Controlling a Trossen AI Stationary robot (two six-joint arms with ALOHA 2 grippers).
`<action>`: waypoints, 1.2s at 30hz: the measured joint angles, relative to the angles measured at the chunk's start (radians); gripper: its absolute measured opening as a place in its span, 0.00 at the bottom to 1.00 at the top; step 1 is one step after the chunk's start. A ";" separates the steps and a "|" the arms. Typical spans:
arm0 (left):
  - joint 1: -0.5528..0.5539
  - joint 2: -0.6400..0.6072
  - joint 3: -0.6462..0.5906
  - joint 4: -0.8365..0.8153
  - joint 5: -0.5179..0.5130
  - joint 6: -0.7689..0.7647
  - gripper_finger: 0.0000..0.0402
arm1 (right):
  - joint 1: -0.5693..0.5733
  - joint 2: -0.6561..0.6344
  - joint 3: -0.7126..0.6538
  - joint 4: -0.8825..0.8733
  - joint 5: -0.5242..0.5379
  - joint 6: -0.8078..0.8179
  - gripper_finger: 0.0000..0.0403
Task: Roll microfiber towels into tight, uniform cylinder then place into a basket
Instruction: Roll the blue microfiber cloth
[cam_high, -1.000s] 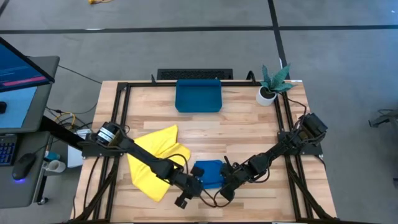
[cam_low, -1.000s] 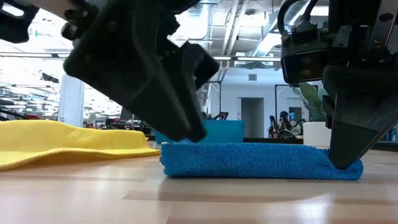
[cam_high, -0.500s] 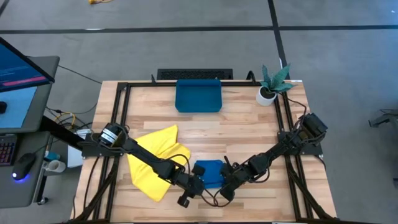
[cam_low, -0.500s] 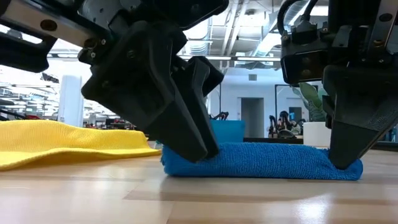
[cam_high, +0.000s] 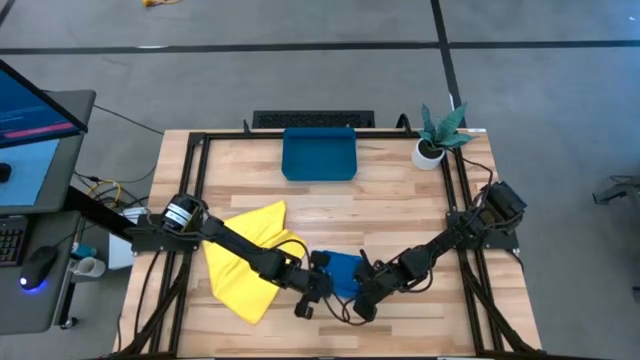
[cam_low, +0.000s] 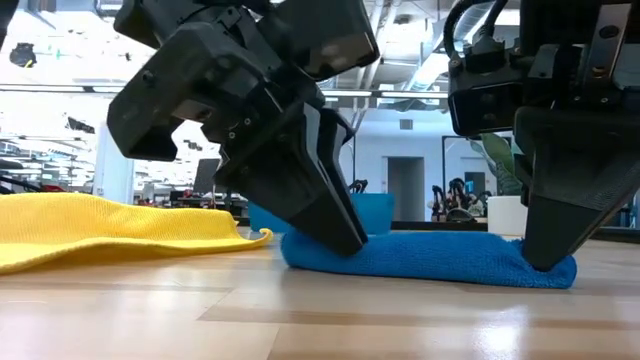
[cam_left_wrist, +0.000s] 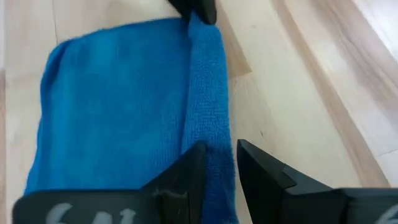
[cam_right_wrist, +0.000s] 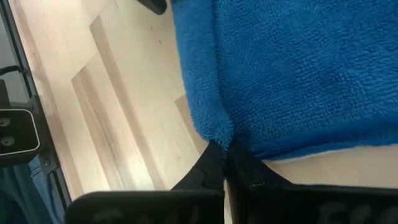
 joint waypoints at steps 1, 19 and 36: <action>0.004 0.001 0.000 -0.004 0.000 -0.012 0.21 | -0.002 0.000 0.000 0.000 -0.002 -0.001 0.03; 0.053 0.000 0.003 -0.131 0.084 -0.267 0.21 | -0.007 0.001 0.000 0.002 0.002 -0.002 0.26; 0.069 0.002 -0.001 -0.120 0.093 -0.387 0.21 | 0.074 -0.245 -0.003 -0.213 0.231 -0.223 0.35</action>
